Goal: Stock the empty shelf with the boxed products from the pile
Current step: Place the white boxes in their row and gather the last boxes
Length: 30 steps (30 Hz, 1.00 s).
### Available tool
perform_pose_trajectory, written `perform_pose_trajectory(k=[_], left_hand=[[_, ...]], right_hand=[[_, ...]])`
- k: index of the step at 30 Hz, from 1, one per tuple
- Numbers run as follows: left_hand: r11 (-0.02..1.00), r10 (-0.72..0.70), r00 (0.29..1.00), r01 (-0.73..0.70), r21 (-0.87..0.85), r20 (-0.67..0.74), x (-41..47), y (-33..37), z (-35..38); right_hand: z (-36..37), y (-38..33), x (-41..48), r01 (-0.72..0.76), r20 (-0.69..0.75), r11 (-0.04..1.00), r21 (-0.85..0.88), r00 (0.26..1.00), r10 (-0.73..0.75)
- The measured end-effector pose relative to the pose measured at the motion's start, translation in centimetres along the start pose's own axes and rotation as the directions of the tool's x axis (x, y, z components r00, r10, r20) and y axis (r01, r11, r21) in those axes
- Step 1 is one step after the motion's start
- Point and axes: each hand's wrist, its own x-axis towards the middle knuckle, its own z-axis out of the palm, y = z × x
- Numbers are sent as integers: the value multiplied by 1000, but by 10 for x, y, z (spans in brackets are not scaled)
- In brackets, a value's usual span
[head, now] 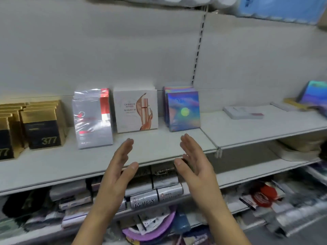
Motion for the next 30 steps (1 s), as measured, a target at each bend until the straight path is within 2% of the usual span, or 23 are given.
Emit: perform_pose_trajectory(k=[5, 10, 16, 19, 24, 30], left_hand=[[995, 29, 991, -15, -104, 133, -11, 3, 79], [989, 63, 970, -29, -147, 235, -9, 18, 181], [984, 75, 950, -22, -175, 302, -4, 26, 347], [988, 46, 934, 10, -156, 353, 1, 39, 429], [995, 32, 929, 7, -103, 369, 21, 62, 525], [999, -14, 950, 26, -33, 311, 82, 49, 584]], right_hand=[[-77, -6, -35, -13, -148, 999, -44, 989, 7], [-174, -4, -56, -27, -237, 996, -88, 971, 6], [-334, 13, -67, -56, -291, 990, -126, 956, 17], [-417, 16, -66, -112, -308, 987, -112, 949, 72], [-518, 19, -45, -117, -336, 985, -128, 939, 68], [-584, 54, 18, -122, -310, 985, -126, 948, 77]])
